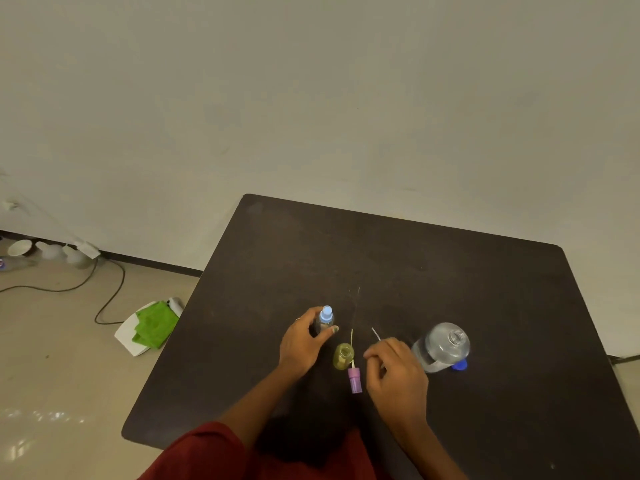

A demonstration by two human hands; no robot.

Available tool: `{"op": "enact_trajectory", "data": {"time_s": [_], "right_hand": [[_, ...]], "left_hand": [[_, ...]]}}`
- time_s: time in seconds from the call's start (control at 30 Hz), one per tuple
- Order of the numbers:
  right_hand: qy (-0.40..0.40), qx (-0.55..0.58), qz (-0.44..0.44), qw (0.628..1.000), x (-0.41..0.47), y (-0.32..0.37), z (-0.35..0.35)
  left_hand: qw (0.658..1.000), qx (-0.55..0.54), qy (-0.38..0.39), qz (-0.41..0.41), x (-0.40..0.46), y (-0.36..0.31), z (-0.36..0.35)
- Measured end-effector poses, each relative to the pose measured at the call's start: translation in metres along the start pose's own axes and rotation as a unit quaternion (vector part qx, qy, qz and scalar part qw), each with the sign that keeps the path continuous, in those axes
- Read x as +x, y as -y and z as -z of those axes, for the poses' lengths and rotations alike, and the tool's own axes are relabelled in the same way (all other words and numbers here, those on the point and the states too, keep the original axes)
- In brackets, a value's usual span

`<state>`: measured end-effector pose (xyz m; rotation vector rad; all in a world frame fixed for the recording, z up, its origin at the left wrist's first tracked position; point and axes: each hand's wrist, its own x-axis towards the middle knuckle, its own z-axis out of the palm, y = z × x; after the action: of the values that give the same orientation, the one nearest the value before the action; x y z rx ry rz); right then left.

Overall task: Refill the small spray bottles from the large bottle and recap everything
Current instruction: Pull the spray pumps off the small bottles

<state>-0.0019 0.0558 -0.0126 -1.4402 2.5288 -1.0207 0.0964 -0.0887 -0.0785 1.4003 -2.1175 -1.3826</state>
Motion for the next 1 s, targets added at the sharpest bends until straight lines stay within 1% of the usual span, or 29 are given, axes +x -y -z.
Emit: {"op": "enact_trajectory", "data": {"time_s": [0.1,0.17,0.23,0.27,0.33,0.4,0.5,0.67,0.73,0.87,0.93,1.0], "right_hand": [[0.003,0.027,0.012,1.000,0.017,0.012,0.005],[0.037,0.043,0.007,0.998,0.031,0.024,0.007],[0.099,0.039,0.007,0.994,0.044,0.037,0.008],[0.144,0.024,0.010,0.989,0.051,0.043,0.008],[0.233,-0.035,0.009,0.972,0.064,0.055,0.009],[0.273,-0.082,0.021,0.958,0.071,0.066,0.008],[0.287,-0.105,0.044,0.951,0.075,0.076,0.008],[0.284,-0.078,0.154,0.943,0.068,0.082,0.005],[0.294,-0.087,0.163,0.938,0.070,0.084,0.005],[0.290,-0.120,0.111,0.943,0.072,0.093,0.005],[0.285,-0.137,0.123,0.941,0.070,0.094,0.003],[0.295,-0.119,0.148,0.936,0.067,0.097,0.003]], "left_hand": [[0.999,0.022,-0.031,-0.033,-0.010,-0.010,0.010],[0.997,0.022,-0.050,-0.063,-0.019,-0.015,0.018],[0.994,0.024,-0.059,-0.089,-0.028,-0.018,0.025],[0.993,0.027,-0.060,-0.099,-0.031,-0.019,0.028],[0.991,0.035,-0.063,-0.111,-0.037,-0.022,0.034],[0.988,0.047,-0.066,-0.129,-0.042,-0.025,0.039],[0.984,0.066,-0.074,-0.147,-0.048,-0.029,0.048],[0.982,0.082,-0.070,-0.156,-0.051,-0.025,0.064],[0.982,0.084,-0.065,-0.153,-0.052,-0.026,0.066],[0.982,0.053,-0.079,-0.162,-0.057,-0.027,0.070],[0.983,0.046,-0.080,-0.157,-0.060,-0.027,0.072],[0.984,0.045,-0.082,-0.149,-0.063,-0.024,0.074]]}}
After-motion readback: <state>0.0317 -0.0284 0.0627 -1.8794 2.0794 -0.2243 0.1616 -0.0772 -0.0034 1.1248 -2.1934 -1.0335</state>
